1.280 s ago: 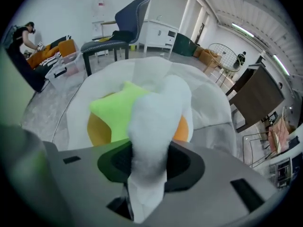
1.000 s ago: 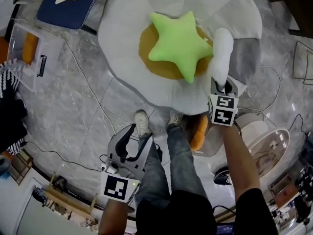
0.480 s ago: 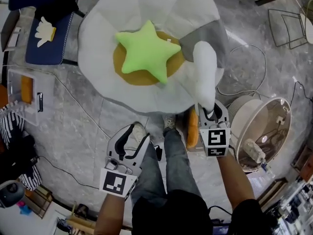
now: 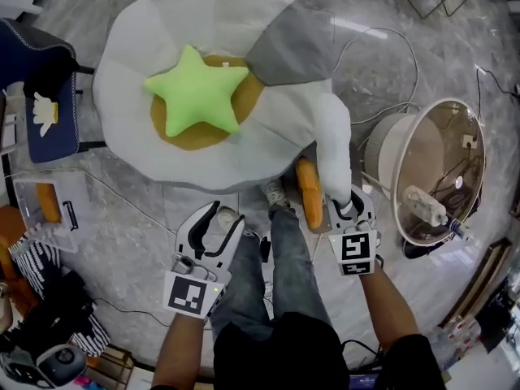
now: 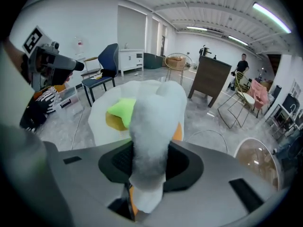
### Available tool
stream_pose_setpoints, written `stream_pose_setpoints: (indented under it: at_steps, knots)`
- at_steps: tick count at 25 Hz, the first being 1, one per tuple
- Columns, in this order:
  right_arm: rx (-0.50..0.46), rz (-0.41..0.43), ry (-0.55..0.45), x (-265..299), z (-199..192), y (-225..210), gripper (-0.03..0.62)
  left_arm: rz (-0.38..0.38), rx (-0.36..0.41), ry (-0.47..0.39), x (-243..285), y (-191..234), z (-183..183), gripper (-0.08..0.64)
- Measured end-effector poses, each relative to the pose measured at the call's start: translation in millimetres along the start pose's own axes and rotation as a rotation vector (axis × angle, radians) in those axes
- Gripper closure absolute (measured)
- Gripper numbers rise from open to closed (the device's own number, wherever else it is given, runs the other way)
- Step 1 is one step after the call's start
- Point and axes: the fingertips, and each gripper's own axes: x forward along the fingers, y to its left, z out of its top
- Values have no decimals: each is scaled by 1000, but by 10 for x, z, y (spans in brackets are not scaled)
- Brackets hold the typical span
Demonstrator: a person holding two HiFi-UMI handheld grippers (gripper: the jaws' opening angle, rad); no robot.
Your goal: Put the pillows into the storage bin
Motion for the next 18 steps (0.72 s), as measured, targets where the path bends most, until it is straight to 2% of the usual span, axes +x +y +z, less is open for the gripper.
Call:
stream_pose_setpoints:
  at_steps: [10, 13, 16, 18]
  knots:
    - [131, -22, 145, -201, -1142, -11, 439, -133, 42, 83, 335, -420, -83, 356]
    - [132, -29, 194, -129, -1426, 14, 439, -150, 53, 111, 412, -447, -160, 354]
    - [131, -17, 242, -22, -1735, 95, 437, -175, 108, 134, 467, -442, -267, 354]
    - [141, 4, 277, 58, -1924, 137, 437, -185, 118, 138, 514, -472, -295, 356]
